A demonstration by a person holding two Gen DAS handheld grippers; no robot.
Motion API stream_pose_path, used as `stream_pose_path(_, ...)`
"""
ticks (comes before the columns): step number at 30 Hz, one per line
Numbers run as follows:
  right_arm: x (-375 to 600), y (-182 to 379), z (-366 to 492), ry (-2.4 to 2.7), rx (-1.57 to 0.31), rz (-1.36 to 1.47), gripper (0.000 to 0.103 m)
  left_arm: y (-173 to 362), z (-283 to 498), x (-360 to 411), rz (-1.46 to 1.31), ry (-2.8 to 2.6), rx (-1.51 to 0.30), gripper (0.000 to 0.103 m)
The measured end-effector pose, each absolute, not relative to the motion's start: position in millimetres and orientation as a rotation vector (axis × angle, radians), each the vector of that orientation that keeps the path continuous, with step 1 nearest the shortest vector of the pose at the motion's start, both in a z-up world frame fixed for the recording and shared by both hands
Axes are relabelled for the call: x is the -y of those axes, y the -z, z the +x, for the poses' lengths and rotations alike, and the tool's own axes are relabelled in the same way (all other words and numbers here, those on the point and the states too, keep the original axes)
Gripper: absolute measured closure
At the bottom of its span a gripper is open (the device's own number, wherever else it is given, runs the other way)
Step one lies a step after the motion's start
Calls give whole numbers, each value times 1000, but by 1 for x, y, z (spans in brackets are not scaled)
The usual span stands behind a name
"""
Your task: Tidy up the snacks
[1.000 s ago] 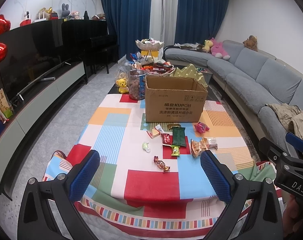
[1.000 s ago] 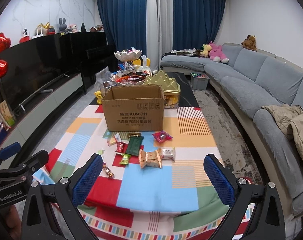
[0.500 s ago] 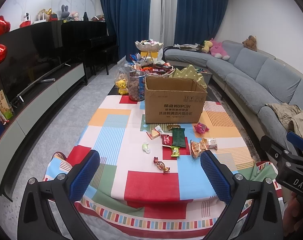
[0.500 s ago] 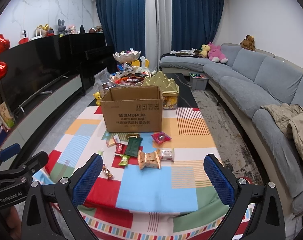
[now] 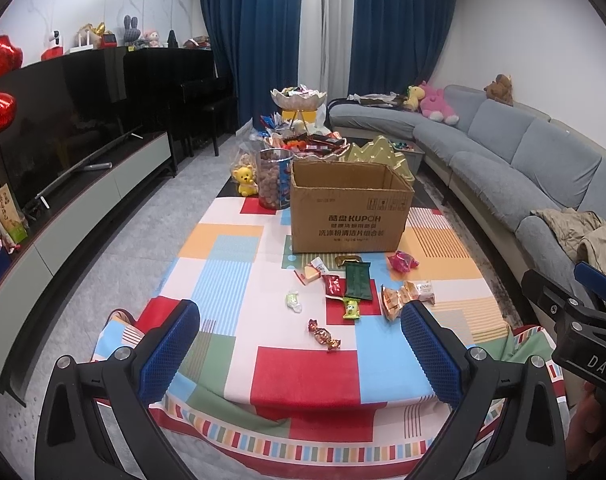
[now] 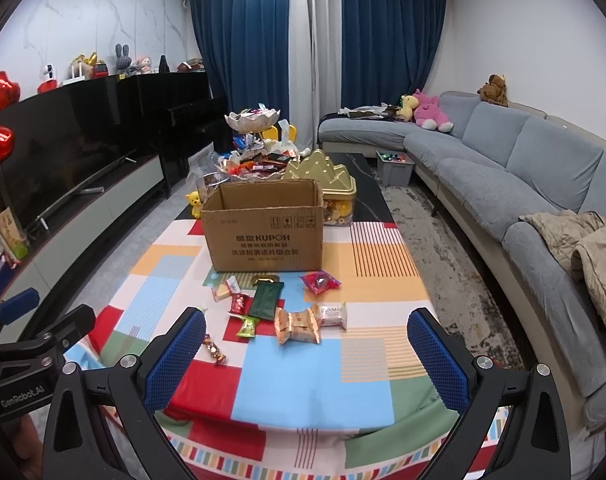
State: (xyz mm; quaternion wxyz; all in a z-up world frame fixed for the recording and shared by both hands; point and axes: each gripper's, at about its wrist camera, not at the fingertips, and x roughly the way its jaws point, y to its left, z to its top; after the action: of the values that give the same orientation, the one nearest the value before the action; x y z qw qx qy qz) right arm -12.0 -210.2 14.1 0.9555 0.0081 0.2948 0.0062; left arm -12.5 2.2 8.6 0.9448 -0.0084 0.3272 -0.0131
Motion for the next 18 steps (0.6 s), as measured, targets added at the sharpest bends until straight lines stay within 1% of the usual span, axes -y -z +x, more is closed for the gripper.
stream_pose_path(10, 211, -15, -11, -9, -598, 16, 1, -10, -9, -2, -8, 27, -672, 1)
stream_pose_path(18, 212, -10, 4, -2, -612, 6, 1, 1, 6, -2, 8, 23, -696, 1)
